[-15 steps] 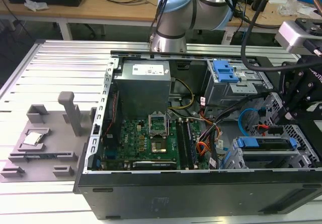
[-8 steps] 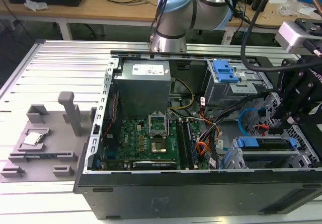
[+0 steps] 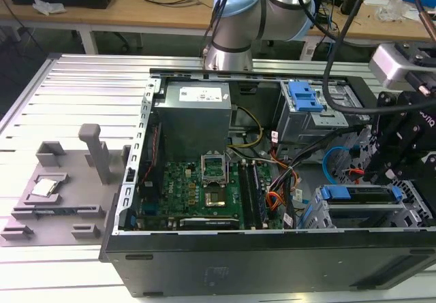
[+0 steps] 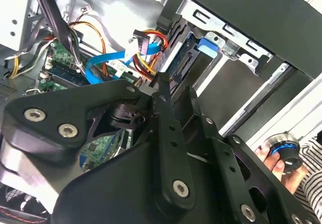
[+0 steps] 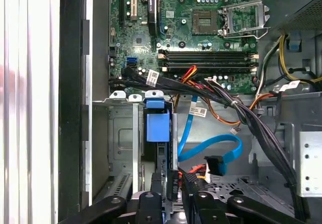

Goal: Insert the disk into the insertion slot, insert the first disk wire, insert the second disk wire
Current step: 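Insert the first disk wire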

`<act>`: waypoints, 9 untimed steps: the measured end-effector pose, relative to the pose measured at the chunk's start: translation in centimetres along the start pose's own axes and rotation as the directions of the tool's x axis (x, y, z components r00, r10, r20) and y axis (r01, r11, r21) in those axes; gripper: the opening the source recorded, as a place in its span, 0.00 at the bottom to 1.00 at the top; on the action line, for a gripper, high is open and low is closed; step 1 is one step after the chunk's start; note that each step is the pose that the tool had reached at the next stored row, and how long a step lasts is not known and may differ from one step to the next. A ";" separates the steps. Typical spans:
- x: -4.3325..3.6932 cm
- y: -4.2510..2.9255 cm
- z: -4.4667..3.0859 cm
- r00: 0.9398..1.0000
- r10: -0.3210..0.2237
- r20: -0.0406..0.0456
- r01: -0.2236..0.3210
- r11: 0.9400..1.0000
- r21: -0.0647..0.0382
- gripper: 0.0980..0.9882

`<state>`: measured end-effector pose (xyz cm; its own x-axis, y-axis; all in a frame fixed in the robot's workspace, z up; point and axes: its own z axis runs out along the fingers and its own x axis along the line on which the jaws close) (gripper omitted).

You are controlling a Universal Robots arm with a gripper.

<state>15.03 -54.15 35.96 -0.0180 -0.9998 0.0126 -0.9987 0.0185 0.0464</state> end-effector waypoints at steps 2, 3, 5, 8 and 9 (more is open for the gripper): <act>0.05 -0.01 0.31 1.000 0.000 -0.001 0.000 1.000 0.000 0.23; 0.06 -0.02 0.40 1.000 0.000 -0.001 0.000 1.000 0.000 0.23; 0.06 -0.02 0.41 1.000 0.000 -0.001 0.000 1.000 0.000 0.23; 0.06 -0.02 0.42 1.000 0.000 -0.001 0.000 1.000 0.000 0.23; 0.06 -0.02 0.42 1.000 0.000 -0.001 0.000 1.000 0.000 0.22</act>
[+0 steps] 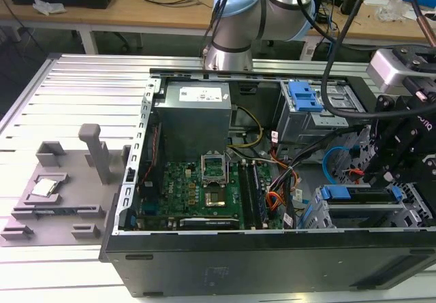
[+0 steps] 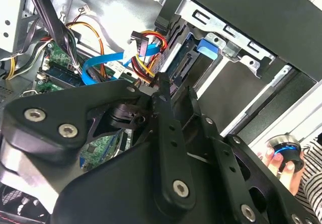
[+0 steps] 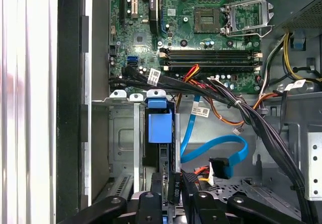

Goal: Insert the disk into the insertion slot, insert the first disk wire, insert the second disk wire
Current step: 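Insert the first disk wire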

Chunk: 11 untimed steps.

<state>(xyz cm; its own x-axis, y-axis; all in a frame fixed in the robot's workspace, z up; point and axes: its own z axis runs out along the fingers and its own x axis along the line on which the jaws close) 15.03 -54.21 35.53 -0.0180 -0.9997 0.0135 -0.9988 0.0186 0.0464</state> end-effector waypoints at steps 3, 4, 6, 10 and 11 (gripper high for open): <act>0.00 0.00 0.01 1.000 0.000 0.000 0.000 1.000 0.000 0.09; 0.01 0.00 0.02 1.000 0.000 0.000 0.000 1.000 0.000 0.09; 0.26 -0.01 0.03 1.000 0.000 0.000 0.000 1.000 0.000 0.09; 0.80 -0.35 0.29 0.999 -0.002 0.044 0.002 1.000 -0.002 0.09; 0.90 -0.45 0.35 0.999 -0.002 0.050 0.002 1.000 -0.002 0.09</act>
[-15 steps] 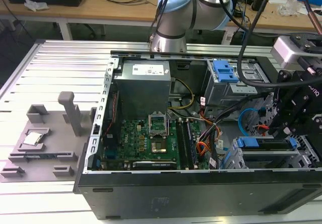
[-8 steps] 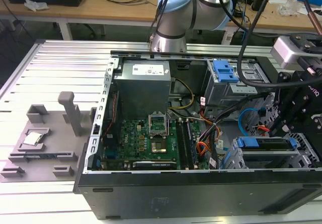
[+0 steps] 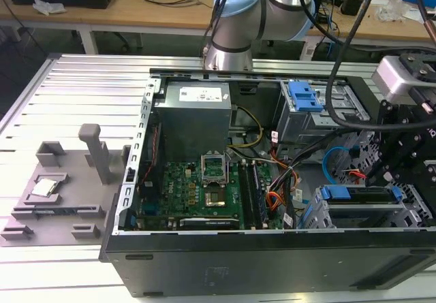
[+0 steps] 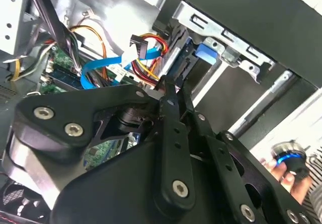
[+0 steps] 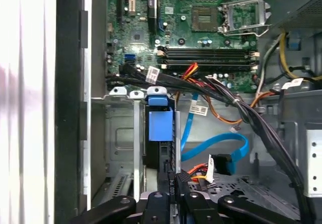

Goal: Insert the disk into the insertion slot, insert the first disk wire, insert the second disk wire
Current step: 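Insert the first disk wire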

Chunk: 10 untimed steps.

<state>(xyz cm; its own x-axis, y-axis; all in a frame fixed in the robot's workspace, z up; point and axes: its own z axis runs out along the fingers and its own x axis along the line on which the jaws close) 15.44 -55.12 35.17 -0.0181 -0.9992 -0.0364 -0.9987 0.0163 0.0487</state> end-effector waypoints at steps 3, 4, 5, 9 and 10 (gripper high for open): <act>0.41 -0.44 0.40 1.000 0.000 0.009 0.000 1.000 -0.003 0.09; 0.42 -0.46 0.48 1.000 0.000 0.010 0.000 1.000 -0.003 0.09; 0.42 -0.49 0.54 1.000 0.000 0.010 0.000 1.000 -0.003 0.09; 0.43 -0.75 0.93 1.000 0.000 0.013 0.000 1.000 -0.004 0.09; 0.43 -0.77 0.98 1.000 0.000 0.014 0.000 1.000 -0.004 0.09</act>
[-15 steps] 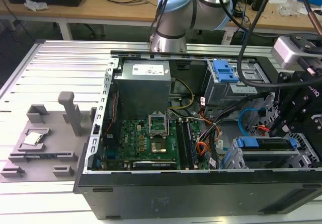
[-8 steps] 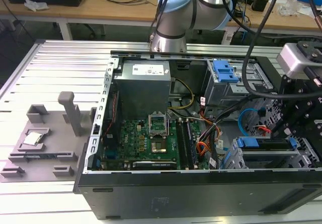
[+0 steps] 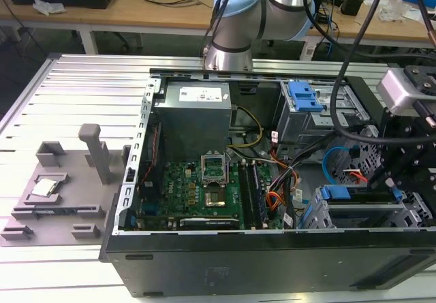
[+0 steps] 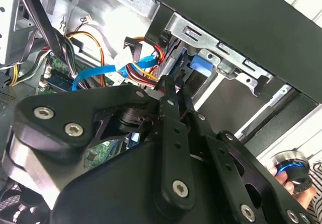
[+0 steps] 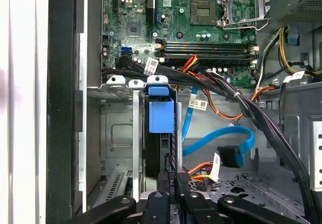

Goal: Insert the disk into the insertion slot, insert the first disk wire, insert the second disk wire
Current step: 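Insert the first disk wire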

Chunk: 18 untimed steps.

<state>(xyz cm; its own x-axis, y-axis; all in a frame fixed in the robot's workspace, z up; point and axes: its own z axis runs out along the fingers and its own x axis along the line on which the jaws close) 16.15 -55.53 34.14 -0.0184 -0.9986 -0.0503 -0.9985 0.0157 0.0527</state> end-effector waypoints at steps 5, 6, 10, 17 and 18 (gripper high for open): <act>0.03 -0.17 0.24 1.000 0.000 0.001 0.000 1.000 0.000 0.09; 0.06 -0.30 0.39 1.000 0.000 0.001 0.000 1.000 -0.001 0.09; 0.08 -0.36 0.57 1.000 0.000 0.001 0.000 1.000 -0.001 0.09; 0.03 -0.32 -0.22 1.000 0.000 0.001 0.000 1.000 -0.001 0.17; -0.03 -0.27 -1.20 1.000 0.000 0.001 0.000 1.000 -0.001 0.17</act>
<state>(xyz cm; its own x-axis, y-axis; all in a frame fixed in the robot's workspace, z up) 16.49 -55.57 35.33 -0.0183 -0.9985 -0.0513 -0.9984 0.0156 0.0538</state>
